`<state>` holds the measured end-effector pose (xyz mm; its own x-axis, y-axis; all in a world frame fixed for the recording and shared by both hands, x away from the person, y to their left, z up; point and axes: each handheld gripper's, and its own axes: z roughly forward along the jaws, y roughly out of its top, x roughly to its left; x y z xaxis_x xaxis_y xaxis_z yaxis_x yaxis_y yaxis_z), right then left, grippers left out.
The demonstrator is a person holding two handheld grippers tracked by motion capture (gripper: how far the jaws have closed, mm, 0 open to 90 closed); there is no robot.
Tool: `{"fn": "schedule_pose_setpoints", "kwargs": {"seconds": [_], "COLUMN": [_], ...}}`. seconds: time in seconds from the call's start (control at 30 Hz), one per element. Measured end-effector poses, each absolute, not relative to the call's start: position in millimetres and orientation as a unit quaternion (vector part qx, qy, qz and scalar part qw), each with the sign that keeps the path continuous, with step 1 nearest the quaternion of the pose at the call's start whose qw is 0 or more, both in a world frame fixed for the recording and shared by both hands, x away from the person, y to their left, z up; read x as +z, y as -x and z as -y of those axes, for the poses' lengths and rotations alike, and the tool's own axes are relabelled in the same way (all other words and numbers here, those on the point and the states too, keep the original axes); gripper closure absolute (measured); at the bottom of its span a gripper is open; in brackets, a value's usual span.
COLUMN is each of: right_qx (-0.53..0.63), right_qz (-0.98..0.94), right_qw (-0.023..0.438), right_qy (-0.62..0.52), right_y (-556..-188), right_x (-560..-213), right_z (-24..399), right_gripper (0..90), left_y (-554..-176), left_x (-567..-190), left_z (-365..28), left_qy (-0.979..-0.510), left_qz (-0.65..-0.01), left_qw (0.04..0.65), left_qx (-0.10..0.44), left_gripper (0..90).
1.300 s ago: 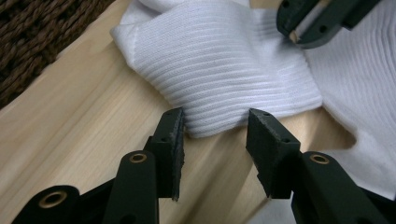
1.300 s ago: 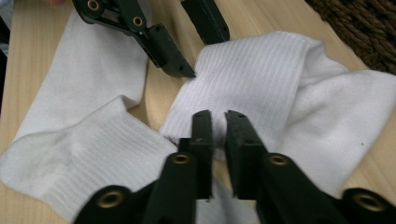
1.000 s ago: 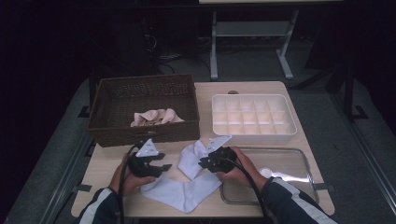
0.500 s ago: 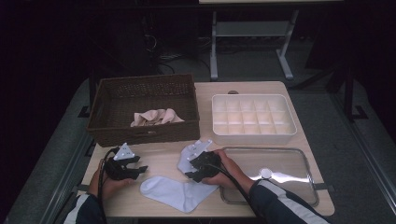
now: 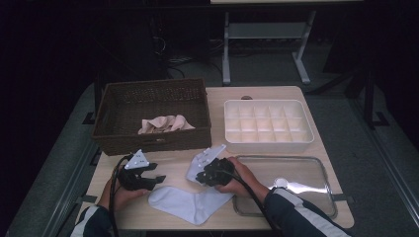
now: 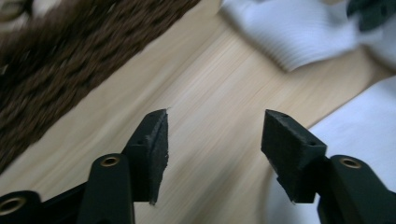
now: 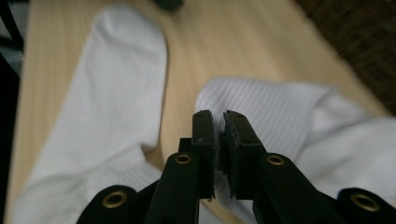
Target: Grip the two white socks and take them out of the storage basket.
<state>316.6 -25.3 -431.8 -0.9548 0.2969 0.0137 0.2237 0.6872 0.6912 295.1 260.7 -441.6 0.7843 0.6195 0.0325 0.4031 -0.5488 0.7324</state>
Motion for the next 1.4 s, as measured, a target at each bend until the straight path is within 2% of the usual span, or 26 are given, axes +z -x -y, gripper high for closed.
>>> {"fn": "schedule_pose_setpoints", "kwargs": {"seconds": [0.1, 0.13, 0.2, 0.27, 0.4, 0.47, 0.53, 0.6, 0.67, 0.8, 0.83, 0.9, 0.97, 1.07, 1.2, 1.27, 1.3, 1.37, 1.4], "right_qx": [0.401, 0.422, 0.434, 0.441, 0.450, 0.453, 0.454, 0.459, 0.464, 0.468, 0.471, 0.474, 0.474, 0.477, 0.486, 0.490, 0.492, 0.480, 0.480], "right_qz": [-0.901, -0.891, -0.883, -0.878, -0.872, -0.872, -0.871, -0.869, -0.867, -0.865, -0.863, -0.861, -0.861, -0.859, -0.852, -0.850, -0.849, -0.857, -0.857], "right_qw": [0.052, 0.068, 0.079, 0.081, 0.092, 0.090, 0.093, 0.092, 0.087, 0.086, 0.086, 0.084, 0.085, 0.088, 0.086, 0.077, 0.072, 0.072, 0.072], "right_qy": [-0.155, -0.155, -0.162, -0.164, -0.169, -0.164, -0.164, -0.161, -0.160, -0.161, -0.161, -0.162, -0.161, -0.166, -0.174, -0.178, -0.180, -0.175, -0.175], "right_y": [-315, -315, -314, -315, -314, -313, -313, -311, -310, -309, -309, -308, -308, -309, -310, -310, -310, -310, -310], "right_x": [-414, -398, -391, -386, -380, -380, -379, -377, -374, -372, -370, -369, -369, -366, -363, -362, -363, -368, -368], "right_z": [32, 40, 44, 47, 51, 51, 51, 52, 53, 56, 58, 60, 60, 66, 74, 76, 76, 73, 73], "right_gripper": [82.6, 82.6, 82.7, 82.7, 82.7, 82.7, 82.7, 82.7, 82.7, 82.8, 83.0, 83.0, 83.0, 83.1, 83.1, 83.1, 83.1, 83.1, 83.1], "left_y": [-292, -290, -288, -284, -287, -293, -296, -304, -307, -309, -310, -311, -311, -308, -307, -307, -307, -303, -303], "left_x": [-434, -430, -428, -425, -425, -428, -429, -436, -440, -443, -443, -438, -436, -427, -415, -413, -412, -416, -416], "left_z": [-245, -231, -222, -195, -171, -164, -164, -162, -165, -170, -174, -184, -189, -208, -235, -239, -242, -232, -232], "left_qy": [-0.867, -0.865, -0.864, -0.866, -0.859, -0.846, -0.841, -0.843, -0.849, -0.851, -0.849, -0.850, -0.848, -0.836, -0.811, -0.806, -0.810, -0.821, -0.821], "left_qz": [-0.271, -0.256, -0.247, -0.227, -0.233, -0.270, -0.285, -0.303, -0.302, -0.310, -0.312, -0.314, -0.317, -0.328, -0.352, -0.353, -0.347, -0.327, -0.327], "left_qw": [0.391, 0.408, 0.416, 0.427, 0.442, 0.444, 0.446, 0.422, 0.410, 0.393, 0.394, 0.384, 0.379, 0.362, 0.377, 0.391, 0.408, 0.417, 0.417], "left_qx": [0.151, 0.143, 0.142, 0.129, 0.111, 0.121, 0.117, 0.140, 0.141, 0.158, 0.161, 0.178, 0.191, 0.250, 0.276, 0.270, 0.239, 0.213, 0.213], "left_gripper": [37.2, 33.3, 32.7, 28.7, 25.8, 27.3, 33.0, 37.8, 48.8, 63.4, 71.4, 78.1, 80.4, 80.1, 88.1, 88.8, 87.8, 72.6, 68.8]}}
